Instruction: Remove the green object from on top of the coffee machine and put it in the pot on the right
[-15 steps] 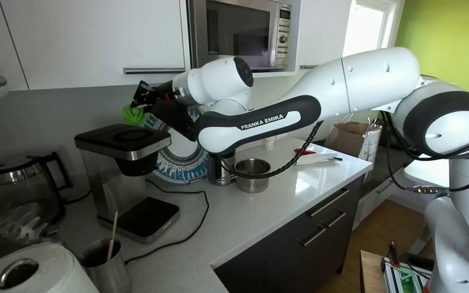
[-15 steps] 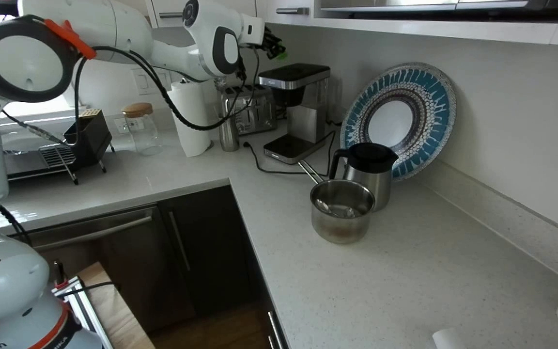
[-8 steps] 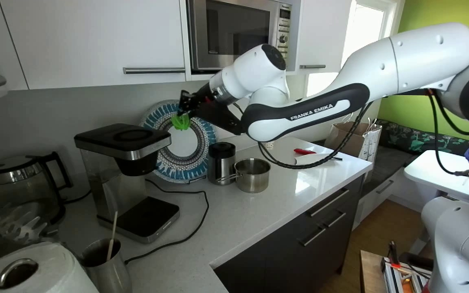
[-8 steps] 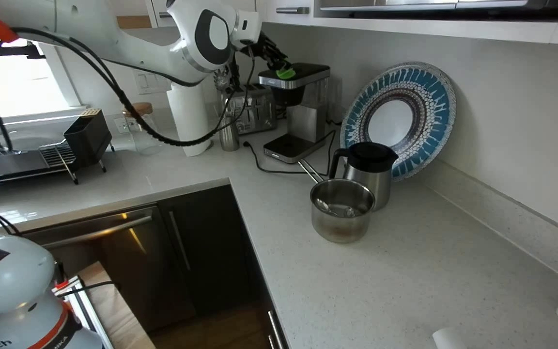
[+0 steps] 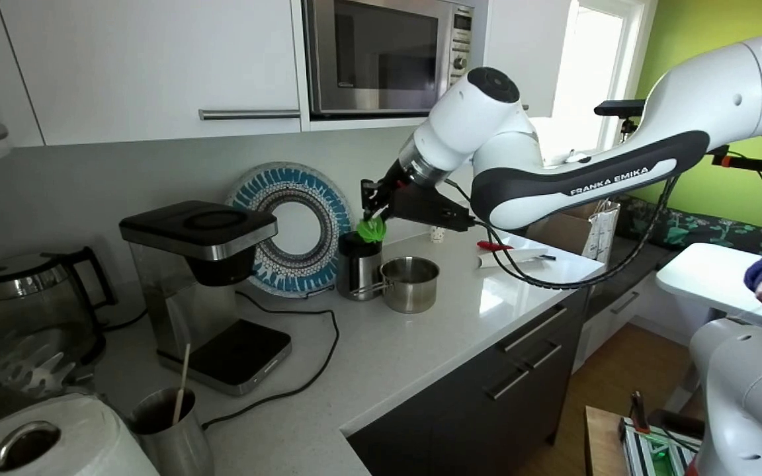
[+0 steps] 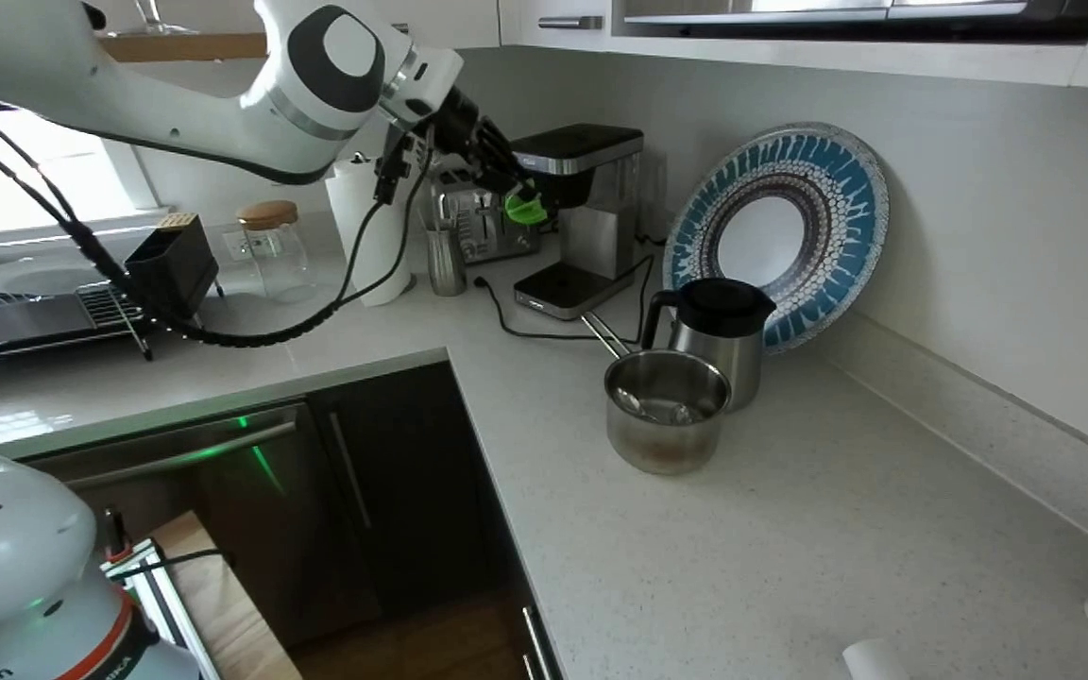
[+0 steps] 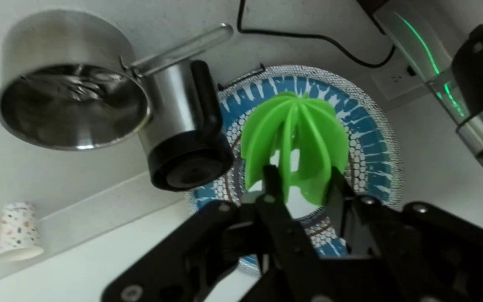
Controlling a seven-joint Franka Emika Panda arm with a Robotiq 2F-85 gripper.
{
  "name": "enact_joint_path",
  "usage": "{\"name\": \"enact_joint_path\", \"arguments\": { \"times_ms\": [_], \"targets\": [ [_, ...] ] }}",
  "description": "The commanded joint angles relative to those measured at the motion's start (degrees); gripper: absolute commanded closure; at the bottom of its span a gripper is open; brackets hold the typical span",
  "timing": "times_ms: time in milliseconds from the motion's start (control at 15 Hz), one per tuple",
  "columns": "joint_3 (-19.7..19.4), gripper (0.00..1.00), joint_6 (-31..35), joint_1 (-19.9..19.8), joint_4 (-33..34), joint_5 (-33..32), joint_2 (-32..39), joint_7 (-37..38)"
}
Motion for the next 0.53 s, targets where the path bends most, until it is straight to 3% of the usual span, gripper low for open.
{"name": "enact_joint_path", "arguments": {
  "times_ms": [0, 267, 333, 467],
  "targets": [
    [10.27, 0.70, 1.66, -12.41, -1.44, 6.78, 0.57, -3.47],
    [11.57, 0.70, 1.45, -14.51, -2.17, 8.16, 0.39, -3.58],
    [11.66, 0.93, 1.45, -14.50, -2.17, 8.19, 0.39, -3.58],
    [13.73, 0.93, 4.52, -19.72, -1.81, 5.74, 1.89, -0.86]
  ]
}}
